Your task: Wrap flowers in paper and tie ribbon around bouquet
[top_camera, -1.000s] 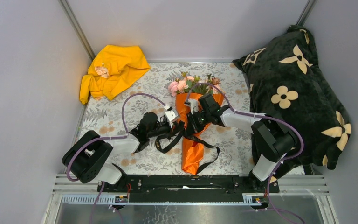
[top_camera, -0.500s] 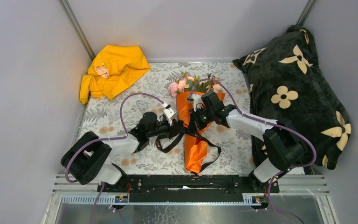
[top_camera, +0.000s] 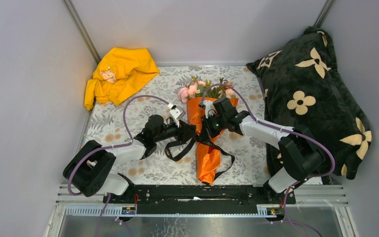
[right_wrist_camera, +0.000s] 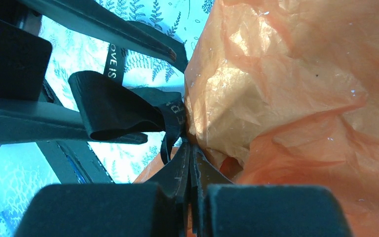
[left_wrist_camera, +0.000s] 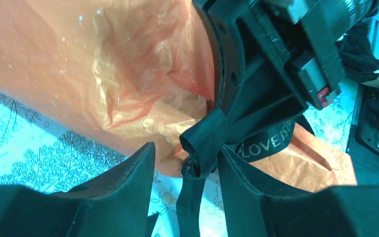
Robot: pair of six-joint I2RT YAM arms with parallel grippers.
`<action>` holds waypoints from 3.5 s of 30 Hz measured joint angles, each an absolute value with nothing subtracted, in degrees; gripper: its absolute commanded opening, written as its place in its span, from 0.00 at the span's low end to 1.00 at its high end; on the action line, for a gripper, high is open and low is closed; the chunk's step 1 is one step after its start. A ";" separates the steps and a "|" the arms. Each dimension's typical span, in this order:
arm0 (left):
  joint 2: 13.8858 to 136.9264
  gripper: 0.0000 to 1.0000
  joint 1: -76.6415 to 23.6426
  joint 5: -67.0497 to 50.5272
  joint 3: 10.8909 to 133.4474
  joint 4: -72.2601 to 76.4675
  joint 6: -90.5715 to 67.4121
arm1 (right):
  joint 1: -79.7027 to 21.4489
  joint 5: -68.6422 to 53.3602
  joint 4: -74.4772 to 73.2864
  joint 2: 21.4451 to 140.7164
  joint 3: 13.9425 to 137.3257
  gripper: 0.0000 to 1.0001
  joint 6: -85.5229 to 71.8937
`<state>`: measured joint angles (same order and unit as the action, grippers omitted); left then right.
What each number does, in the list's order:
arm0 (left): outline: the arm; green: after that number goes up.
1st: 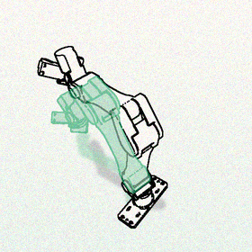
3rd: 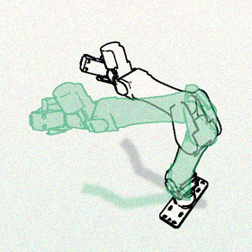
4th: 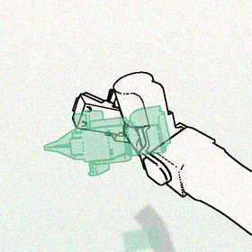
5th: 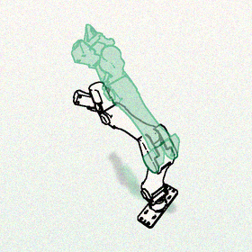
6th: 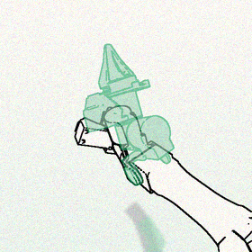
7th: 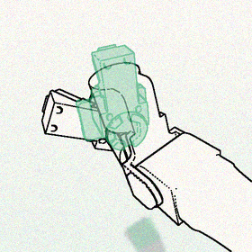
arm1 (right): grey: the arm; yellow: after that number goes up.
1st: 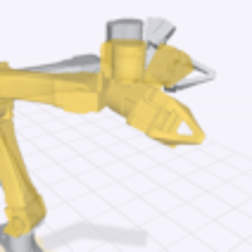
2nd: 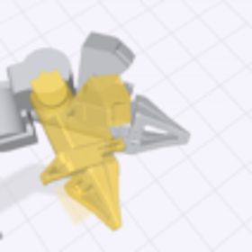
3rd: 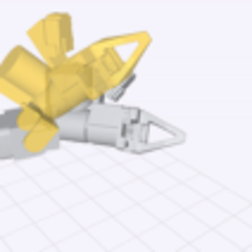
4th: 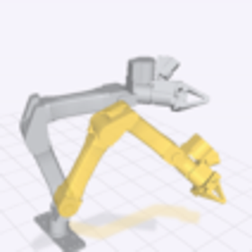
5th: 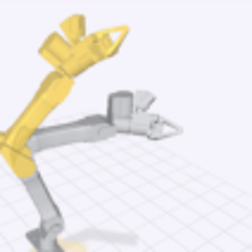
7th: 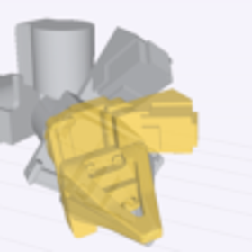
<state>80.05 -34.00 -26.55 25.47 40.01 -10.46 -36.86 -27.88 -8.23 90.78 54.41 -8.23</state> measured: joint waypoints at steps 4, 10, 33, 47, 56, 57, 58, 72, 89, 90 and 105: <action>80.05 0.47 -34.00 -29.34 26.46 41.69 -10.35 | -36.86 -27.88 -8.27 90.78 54.11 0.07 -8.23; 80.05 0.00 -34.02 -33.63 26.59 42.33 -9.69 | -36.86 -27.00 -8.45 90.78 54.02 0.08 -8.32; 80.05 0.00 -34.06 -31.94 23.75 36.21 4.25 | -36.91 -12.84 -10.96 84.93 53.91 0.00 -14.63; 79.94 0.62 -36.25 -34.76 21.56 34.79 16.14 | -36.99 -9.98 -5.63 84.34 50.28 0.00 -20.40; 73.49 0.71 -36.23 -41.91 25.43 17.78 31.86 | -37.01 -10.20 -2.28 83.83 47.92 0.00 -22.81; 72.86 0.67 -36.23 -43.42 27.07 14.59 34.37 | -37.01 -10.17 -2.04 83.68 47.90 0.00 -23.03; 72.51 0.61 -36.23 -44.45 28.38 12.56 35.81 | -37.01 -10.15 -1.80 83.48 47.79 0.00 -23.14; 81.62 0.43 -41.43 -39.88 32.45 27.62 24.80 | -37.01 -10.20 0.16 81.06 46.19 0.00 -24.40; 86.00 0.43 -41.76 -33.19 33.12 32.05 28.05 | -37.01 -11.66 0.78 80.79 45.23 0.00 -24.75; 86.28 0.44 -41.76 -33.08 33.12 32.05 28.47 | -37.01 -11.66 0.78 80.79 45.23 0.00 -24.75; 87.57 0.00 -41.76 -33.30 33.65 32.36 32.75 | -37.01 -11.68 0.73 80.77 45.23 0.03 -24.69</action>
